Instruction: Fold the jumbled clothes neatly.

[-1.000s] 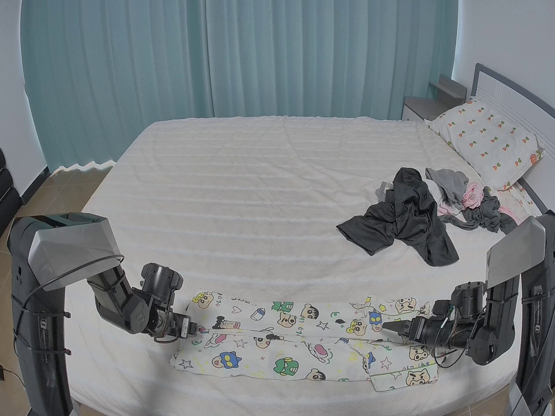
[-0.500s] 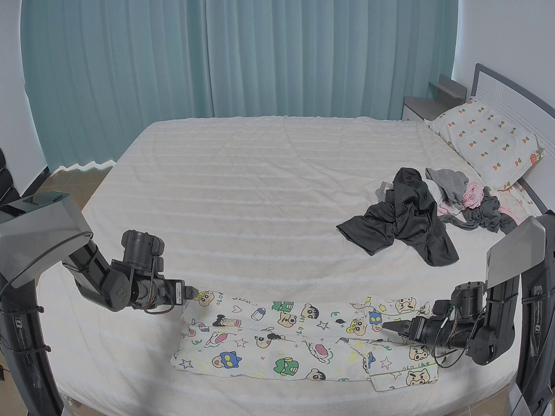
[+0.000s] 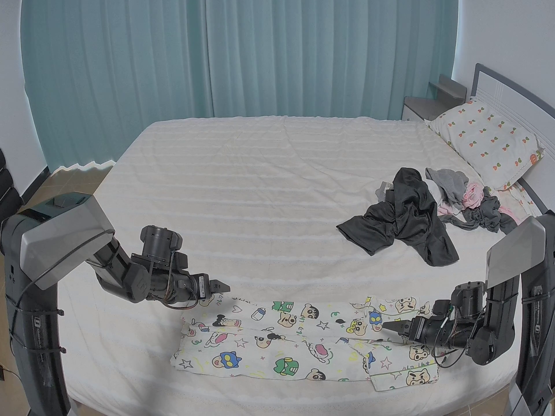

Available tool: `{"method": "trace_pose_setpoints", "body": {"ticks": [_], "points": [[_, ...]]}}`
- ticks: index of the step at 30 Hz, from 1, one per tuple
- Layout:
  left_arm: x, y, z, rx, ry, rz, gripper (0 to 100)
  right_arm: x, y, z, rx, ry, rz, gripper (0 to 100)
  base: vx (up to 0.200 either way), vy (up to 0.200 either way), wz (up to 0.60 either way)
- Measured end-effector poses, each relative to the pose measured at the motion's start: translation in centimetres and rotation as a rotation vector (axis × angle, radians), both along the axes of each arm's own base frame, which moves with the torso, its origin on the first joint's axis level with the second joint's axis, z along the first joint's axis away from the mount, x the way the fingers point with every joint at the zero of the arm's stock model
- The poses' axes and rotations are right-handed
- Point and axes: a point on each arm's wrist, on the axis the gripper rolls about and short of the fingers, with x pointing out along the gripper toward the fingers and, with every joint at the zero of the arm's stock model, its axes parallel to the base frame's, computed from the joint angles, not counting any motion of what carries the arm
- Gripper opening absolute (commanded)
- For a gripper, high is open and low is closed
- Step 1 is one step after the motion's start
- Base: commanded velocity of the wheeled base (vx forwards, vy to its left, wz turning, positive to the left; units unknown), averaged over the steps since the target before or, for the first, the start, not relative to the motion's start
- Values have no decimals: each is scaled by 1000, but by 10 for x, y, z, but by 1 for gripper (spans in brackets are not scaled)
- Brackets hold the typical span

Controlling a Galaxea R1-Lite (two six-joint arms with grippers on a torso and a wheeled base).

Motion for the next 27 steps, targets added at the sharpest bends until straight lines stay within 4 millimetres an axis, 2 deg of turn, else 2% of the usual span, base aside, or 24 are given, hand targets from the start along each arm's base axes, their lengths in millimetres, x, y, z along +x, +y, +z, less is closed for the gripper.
{"method": "trace_pose_setpoints", "body": {"ticks": [10,21,27], "points": [[3,3,-16,15,24,-5,100,-1,0,-1,-5,2,3,100,0,0,0],[7,16,-16,25,12,12,100,-1,0,-1,-5,3,4,100,0,0,0],[7,14,-16,18,15,11,100,-1,0,-1,-5,5,4,100,0,0,0]]}}
